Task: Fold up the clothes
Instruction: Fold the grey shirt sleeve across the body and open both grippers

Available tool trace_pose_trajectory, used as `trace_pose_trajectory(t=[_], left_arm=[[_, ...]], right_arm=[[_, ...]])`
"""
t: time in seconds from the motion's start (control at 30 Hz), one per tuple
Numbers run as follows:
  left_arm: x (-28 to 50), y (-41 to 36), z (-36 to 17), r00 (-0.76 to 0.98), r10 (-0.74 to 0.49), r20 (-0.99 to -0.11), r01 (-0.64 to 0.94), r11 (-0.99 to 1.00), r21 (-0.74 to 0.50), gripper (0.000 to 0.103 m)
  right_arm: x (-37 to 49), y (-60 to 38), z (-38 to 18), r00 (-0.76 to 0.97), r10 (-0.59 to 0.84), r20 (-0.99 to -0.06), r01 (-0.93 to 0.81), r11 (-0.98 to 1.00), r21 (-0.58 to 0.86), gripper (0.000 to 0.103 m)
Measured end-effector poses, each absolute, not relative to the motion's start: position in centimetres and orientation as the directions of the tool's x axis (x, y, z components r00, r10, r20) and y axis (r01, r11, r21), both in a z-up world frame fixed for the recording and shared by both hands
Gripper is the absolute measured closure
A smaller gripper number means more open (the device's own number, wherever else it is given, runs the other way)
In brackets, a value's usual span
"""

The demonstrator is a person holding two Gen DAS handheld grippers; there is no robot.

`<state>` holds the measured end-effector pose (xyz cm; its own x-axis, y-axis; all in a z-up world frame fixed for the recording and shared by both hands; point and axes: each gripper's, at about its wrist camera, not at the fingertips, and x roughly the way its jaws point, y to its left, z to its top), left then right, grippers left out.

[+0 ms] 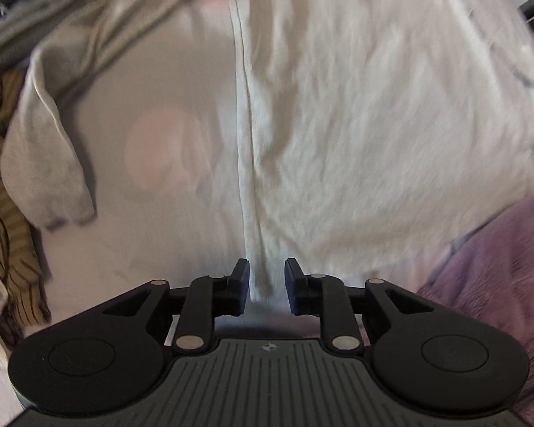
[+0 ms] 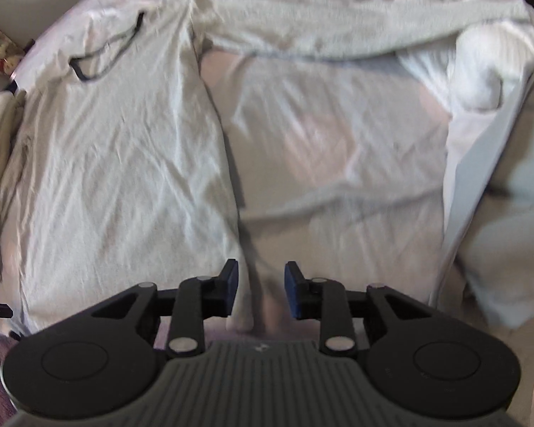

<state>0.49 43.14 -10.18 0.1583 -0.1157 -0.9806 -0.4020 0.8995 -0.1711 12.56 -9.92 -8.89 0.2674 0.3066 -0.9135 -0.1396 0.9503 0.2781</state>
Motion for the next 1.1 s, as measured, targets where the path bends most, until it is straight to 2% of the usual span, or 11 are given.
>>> trace_pose_trajectory(t=[0.3, 0.6, 0.7, 0.8, 1.0, 1.03, 1.07, 1.1], left_arm=[[4.5, 49.4, -7.3, 0.377, 0.080, -0.923, -0.467, 0.877, -0.115, 0.081], [11.0, 55.2, -9.7, 0.462, 0.256, -0.849, -0.547, 0.836, -0.046, 0.076], [13.4, 56.7, -11.0, 0.460, 0.277, -0.844, -0.547, 0.837, -0.023, 0.076], [15.8, 57.9, -12.2, 0.446, 0.292, -0.846, -0.542, 0.840, 0.004, 0.074], [18.5, 59.3, -14.8, 0.421, 0.270, -0.866, -0.543, 0.840, -0.002, 0.072], [18.6, 59.5, -14.7, 0.431, 0.264, -0.863, -0.539, 0.842, -0.012, 0.078], [18.6, 59.5, -14.6, 0.439, 0.259, -0.860, -0.535, 0.844, -0.020, 0.096], [18.6, 59.5, -14.4, 0.441, 0.259, -0.859, -0.531, 0.847, -0.017, 0.101]], right_arm=[[18.1, -8.8, -7.8, 0.444, 0.317, -0.838, -0.081, 0.946, 0.315, 0.071], [22.8, -4.5, -10.7, 0.574, 0.292, -0.765, -0.006, 0.936, 0.353, 0.070], [23.7, -2.3, -11.7, 0.625, 0.267, -0.734, 0.017, 0.935, 0.354, 0.070], [24.6, 0.2, -12.7, 0.674, 0.214, -0.707, 0.015, 0.953, 0.304, 0.062], [27.0, 3.5, -14.7, 0.714, 0.138, -0.686, 0.002, 0.980, 0.199, 0.062], [26.9, 3.8, -14.9, 0.730, 0.129, -0.671, -0.009, 0.984, 0.180, 0.062], [26.8, 4.0, -15.1, 0.744, 0.123, -0.657, -0.020, 0.987, 0.162, 0.062], [26.7, 4.1, -15.3, 0.751, 0.120, -0.649, -0.030, 0.988, 0.148, 0.061]])
